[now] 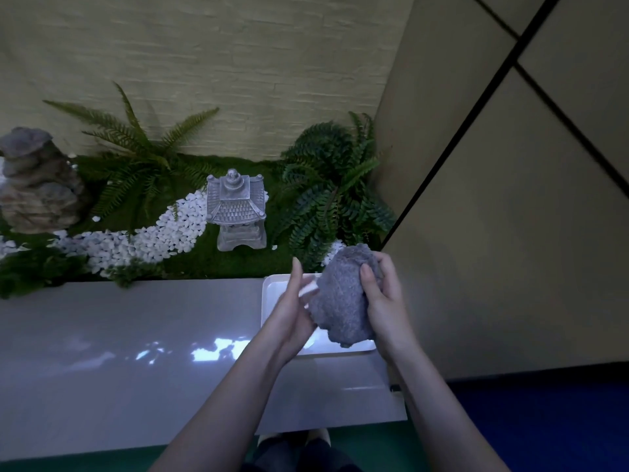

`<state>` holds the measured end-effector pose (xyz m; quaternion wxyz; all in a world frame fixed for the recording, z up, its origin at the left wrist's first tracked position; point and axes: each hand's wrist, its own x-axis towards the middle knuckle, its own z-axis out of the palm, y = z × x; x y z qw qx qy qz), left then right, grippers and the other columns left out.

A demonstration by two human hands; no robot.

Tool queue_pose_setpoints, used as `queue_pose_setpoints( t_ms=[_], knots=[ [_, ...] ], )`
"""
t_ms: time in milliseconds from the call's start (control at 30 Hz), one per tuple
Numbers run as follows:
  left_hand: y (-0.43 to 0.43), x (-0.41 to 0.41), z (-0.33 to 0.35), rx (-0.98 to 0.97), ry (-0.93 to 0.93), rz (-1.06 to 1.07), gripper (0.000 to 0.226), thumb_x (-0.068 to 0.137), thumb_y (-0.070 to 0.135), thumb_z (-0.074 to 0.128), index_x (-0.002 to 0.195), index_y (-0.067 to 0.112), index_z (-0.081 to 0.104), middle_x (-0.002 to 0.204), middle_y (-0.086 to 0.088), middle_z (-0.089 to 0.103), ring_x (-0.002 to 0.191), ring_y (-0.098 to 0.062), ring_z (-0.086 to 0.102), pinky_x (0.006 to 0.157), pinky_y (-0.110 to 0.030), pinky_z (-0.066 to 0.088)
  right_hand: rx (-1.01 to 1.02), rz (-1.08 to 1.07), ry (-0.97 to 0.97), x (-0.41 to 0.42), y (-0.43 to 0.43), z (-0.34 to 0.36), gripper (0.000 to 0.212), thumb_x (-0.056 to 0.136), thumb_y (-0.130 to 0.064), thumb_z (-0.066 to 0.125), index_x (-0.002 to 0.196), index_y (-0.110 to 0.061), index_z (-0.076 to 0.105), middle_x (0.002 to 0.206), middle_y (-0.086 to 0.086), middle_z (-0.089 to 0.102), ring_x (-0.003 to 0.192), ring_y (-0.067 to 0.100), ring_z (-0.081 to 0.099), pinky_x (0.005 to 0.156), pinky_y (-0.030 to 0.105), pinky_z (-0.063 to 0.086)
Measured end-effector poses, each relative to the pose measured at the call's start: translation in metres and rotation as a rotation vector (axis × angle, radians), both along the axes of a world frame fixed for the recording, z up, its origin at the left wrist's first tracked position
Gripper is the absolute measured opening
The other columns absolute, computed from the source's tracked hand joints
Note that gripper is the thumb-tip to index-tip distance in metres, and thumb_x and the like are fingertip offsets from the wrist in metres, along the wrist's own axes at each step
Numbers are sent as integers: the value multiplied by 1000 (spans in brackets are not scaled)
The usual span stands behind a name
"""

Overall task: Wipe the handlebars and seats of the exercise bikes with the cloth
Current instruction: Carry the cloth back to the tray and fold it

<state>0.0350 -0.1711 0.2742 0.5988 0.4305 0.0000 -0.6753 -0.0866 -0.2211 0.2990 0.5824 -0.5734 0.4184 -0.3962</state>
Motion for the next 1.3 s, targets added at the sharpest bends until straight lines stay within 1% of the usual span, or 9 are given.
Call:
queue_pose_setpoints(
  t_ms=[100, 200, 400, 567, 700, 867, 1033, 1200, 1300],
  knots=[
    [6, -3, -6, -32, 120, -251, 83, 76, 76, 36, 118, 12, 68, 122, -12, 66, 113, -24, 63, 84, -36, 56, 67, 10, -51, 0, -2, -7, 12, 101, -18, 44, 103, -20, 56, 87, -15, 67, 83, 4, 64, 69, 18, 52],
    [4, -5, -11, -64, 82, -186, 62, 88, 60, 44, 124, 13, 63, 125, -9, 64, 117, -21, 60, 93, -36, 52, 64, -3, -19, -2, -5, -17, 13, 101, -21, 46, 98, -26, 57, 88, -13, 67, 84, 5, 64, 69, 20, 52],
    [-11, -7, -36, 49, -571, 95, 20, 95, 28, 56, 96, 12, 67, 97, -7, 72, 92, -20, 68, 80, -36, 53, -24, -77, 241, -5, -10, -52, 17, 102, -23, 42, 91, -34, 50, 88, -15, 61, 79, 0, 58, 70, 20, 46],
    [-25, 3, -68, 77, -977, 24, 23, 95, 26, 56, 74, 15, 57, 65, 4, 59, 58, 1, 49, 56, -13, 39, -44, -153, 445, 5, -22, -92, 14, 102, -21, 38, 90, -27, 44, 72, -9, 56, 65, -9, 54, 58, 19, 41],
    [-41, 11, -107, 152, -1141, -54, 30, 95, 29, 55, 78, 4, 53, 66, -9, 57, 54, 0, 47, 51, -12, 35, -23, -161, 593, 14, -39, -131, 10, 102, -24, 37, 93, -20, 38, 65, -7, 50, 58, -5, 52, 47, 13, 33],
    [-57, 15, -166, 257, -1217, -116, 30, 97, 37, 49, 86, 11, 57, 74, -3, 63, 67, -6, 57, 62, -23, 43, 80, -66, 696, 18, -62, -192, 15, 103, -34, 31, 93, -23, 32, 67, 3, 51, 61, 15, 52, 49, 31, 31],
    [-66, 19, -228, 340, -1309, -173, 30, 96, 41, 48, 91, 16, 62, 80, -7, 68, 78, -26, 61, 67, -36, 47, 125, 55, 689, 10, -77, -256, 15, 103, -31, 33, 94, -20, 33, 71, -4, 50, 60, 1, 50, 46, 10, 35],
    [-78, 12, -273, 353, -921, -98, 23, 96, 38, 50, 97, 18, 61, 86, 9, 65, 90, -16, 62, 85, -37, 50, 212, 92, 699, 9, -81, -308, 11, 103, -35, 28, 107, -26, 33, 99, -1, 52, 73, -5, 46, 49, 5, 33],
    [-81, 11, -290, 346, -830, -73, 24, 97, 35, 49, 98, 13, 57, 90, 2, 64, 91, -17, 62, 83, -38, 52, 246, 75, 645, 10, -81, -326, 13, 103, -36, 28, 110, -27, 33, 103, -1, 52, 77, -6, 47, 51, 7, 35]
  ],
)
